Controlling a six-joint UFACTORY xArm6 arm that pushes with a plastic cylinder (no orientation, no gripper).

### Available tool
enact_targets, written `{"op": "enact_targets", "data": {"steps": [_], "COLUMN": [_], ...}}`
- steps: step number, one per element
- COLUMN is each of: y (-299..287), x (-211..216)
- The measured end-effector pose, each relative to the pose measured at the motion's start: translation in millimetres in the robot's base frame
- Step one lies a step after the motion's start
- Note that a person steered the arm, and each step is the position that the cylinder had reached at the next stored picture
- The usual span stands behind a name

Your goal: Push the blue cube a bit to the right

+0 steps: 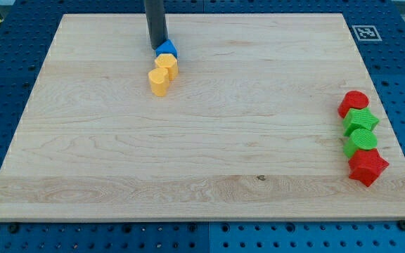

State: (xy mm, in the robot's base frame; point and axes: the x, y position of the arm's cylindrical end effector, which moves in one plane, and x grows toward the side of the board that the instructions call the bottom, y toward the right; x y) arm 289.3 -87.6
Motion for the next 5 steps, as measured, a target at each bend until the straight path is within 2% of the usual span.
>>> {"op": "enact_targets", "data": {"steps": [2, 3, 5], "y": [-10, -18, -57], "x": [-19, -42, -55]}}
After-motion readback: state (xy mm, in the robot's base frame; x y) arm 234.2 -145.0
